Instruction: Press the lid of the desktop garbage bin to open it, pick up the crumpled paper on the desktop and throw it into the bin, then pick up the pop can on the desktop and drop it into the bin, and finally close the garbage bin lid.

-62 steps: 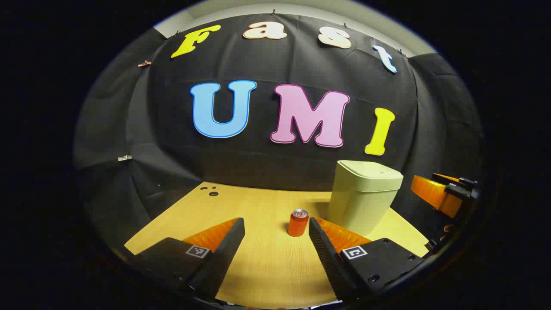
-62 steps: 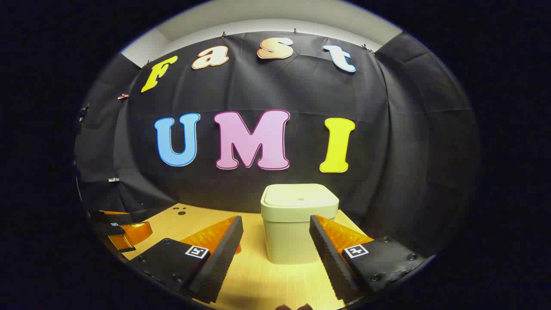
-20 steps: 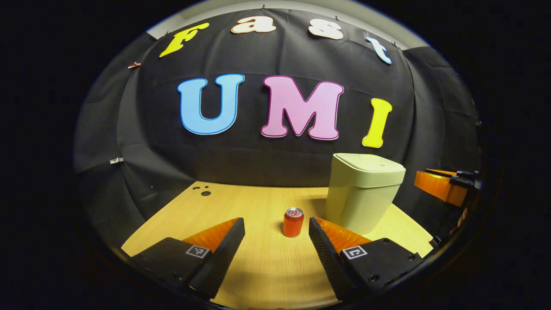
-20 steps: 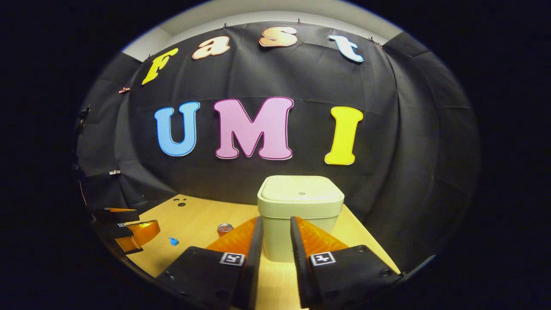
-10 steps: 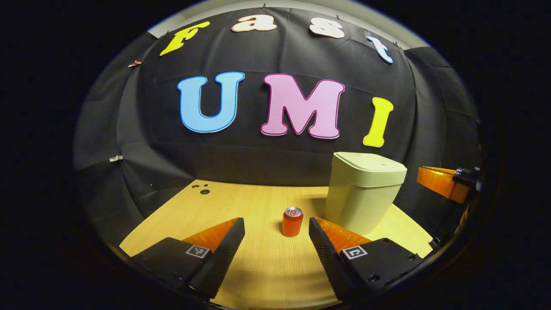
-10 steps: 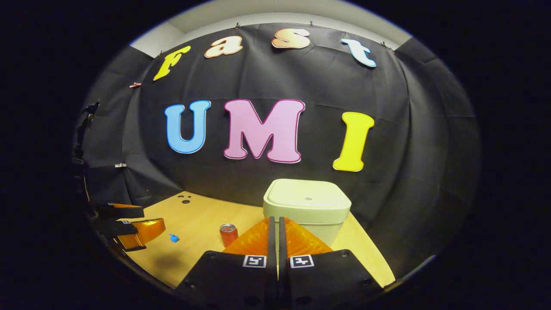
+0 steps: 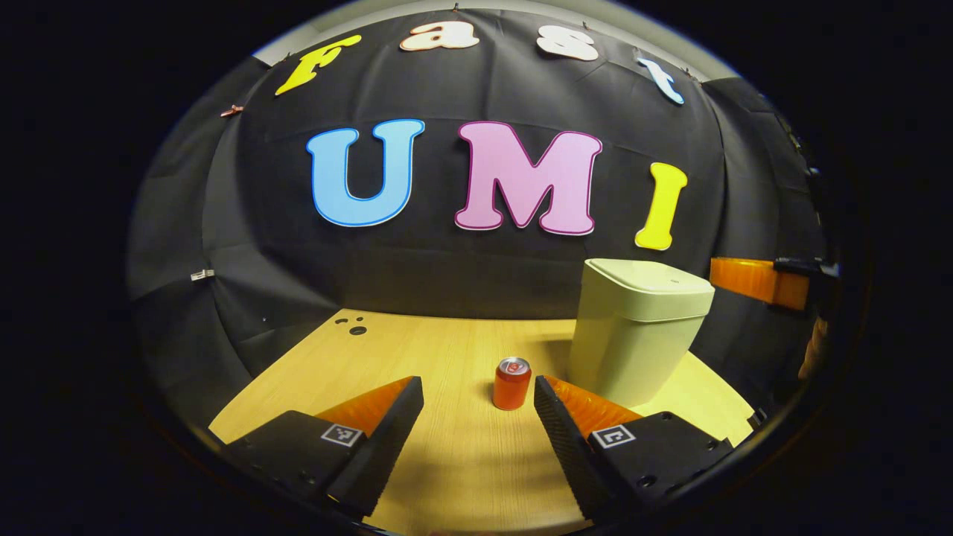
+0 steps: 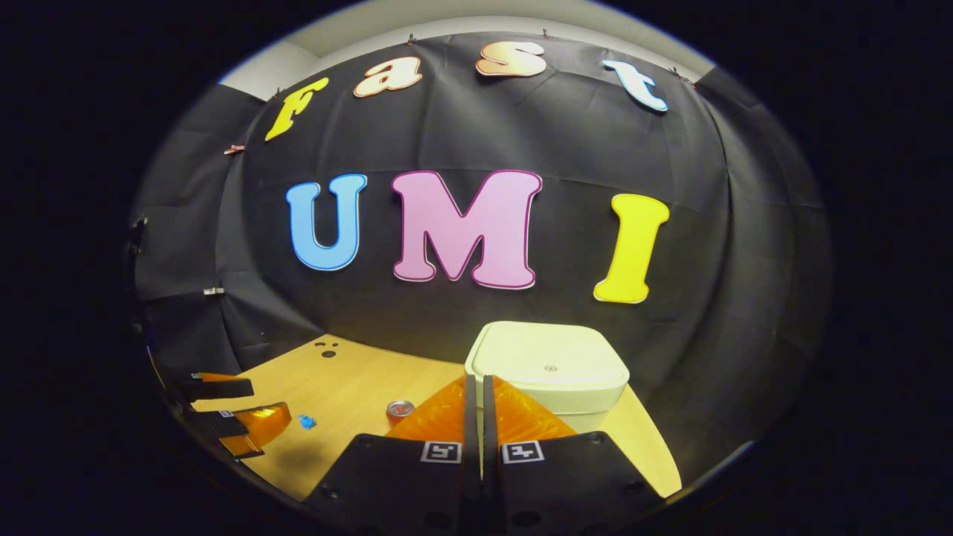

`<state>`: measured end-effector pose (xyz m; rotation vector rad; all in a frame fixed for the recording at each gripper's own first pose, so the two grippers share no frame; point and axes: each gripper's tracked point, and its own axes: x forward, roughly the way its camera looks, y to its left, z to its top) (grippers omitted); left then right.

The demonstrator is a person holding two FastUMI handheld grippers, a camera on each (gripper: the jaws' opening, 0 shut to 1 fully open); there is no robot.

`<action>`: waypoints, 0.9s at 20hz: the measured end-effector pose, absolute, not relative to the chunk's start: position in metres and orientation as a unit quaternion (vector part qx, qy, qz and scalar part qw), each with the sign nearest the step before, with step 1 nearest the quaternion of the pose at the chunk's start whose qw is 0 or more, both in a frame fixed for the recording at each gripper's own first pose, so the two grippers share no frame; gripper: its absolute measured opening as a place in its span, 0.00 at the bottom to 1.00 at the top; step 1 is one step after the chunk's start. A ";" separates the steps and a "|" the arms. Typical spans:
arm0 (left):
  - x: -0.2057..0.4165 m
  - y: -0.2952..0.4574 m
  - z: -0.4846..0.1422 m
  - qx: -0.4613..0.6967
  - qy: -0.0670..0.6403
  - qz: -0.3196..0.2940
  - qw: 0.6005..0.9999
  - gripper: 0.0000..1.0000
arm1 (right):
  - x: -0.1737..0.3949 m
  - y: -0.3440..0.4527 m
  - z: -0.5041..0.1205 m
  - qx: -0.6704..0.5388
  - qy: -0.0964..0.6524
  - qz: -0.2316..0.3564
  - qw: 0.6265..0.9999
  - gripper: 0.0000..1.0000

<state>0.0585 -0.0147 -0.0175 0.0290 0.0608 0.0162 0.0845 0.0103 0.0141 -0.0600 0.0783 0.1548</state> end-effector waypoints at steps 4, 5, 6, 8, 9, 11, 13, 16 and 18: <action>0.063 -0.007 -0.018 0.015 0.036 0.019 0.999 0.96 | 0.115 -0.005 0.023 -0.018 0.050 0.061 0.997 0.05; 0.064 -0.005 -0.017 0.015 0.036 0.022 0.999 0.96 | 0.124 -0.010 0.024 -0.016 0.052 0.054 0.997 0.05; 0.065 -0.003 -0.019 0.014 0.038 0.026 0.999 0.96 | 0.132 -0.016 0.025 -0.017 0.053 0.045 0.997 0.05; 0.067 0.002 -0.020 0.012 0.043 0.033 0.998 0.96 | 0.149 -0.027 0.023 -0.017 0.060 0.033 0.998 0.05; 0.068 0.005 -0.020 0.011 0.045 0.035 0.998 0.96 | 0.155 -0.032 0.021 -0.018 0.064 0.026 0.997 0.05; 0.069 0.008 -0.024 0.009 0.050 0.042 0.998 0.96 | 0.172 -0.041 0.014 -0.013 0.078 0.018 0.997 0.05; 0.069 0.010 -0.025 0.008 0.055 0.046 0.997 0.96 | 0.185 -0.048 0.003 -0.003 0.098 0.009 0.995 0.05; 0.066 0.015 -0.028 0.010 0.058 0.054 0.997 0.96 | 0.201 -0.058 -0.016 0.003 0.122 -0.004 0.993 0.05; 0.065 0.019 -0.031 0.007 0.062 0.061 0.996 0.96 | 0.208 -0.059 -0.027 0.005 0.136 -0.008 0.991 0.05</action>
